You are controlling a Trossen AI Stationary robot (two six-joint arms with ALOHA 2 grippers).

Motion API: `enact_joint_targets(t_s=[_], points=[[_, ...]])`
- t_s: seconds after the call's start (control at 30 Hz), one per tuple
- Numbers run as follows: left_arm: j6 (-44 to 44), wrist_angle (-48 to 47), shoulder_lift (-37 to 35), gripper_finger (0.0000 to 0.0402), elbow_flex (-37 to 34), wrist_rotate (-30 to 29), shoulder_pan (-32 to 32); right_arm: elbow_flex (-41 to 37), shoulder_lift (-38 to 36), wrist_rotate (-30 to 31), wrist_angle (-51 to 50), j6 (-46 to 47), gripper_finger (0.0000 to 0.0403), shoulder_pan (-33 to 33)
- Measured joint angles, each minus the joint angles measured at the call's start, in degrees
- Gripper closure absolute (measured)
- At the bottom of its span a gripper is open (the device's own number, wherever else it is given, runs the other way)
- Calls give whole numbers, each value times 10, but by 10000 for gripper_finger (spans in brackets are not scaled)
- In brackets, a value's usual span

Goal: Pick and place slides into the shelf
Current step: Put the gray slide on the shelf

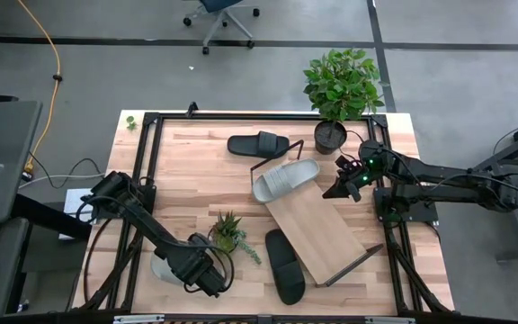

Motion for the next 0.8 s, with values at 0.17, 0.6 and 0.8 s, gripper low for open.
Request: enact_joint_targets(t_s=[0.17,0.6,0.8], points=[[0,0,0,300,0,-11,0,0,0,3,0,-7,400,0],[15,0,43,300,1,43,0,0,0,4,-5,-10,400,0],[0,-6,44,300,1,39,0,0,0,4,-10,-10,400,0]])
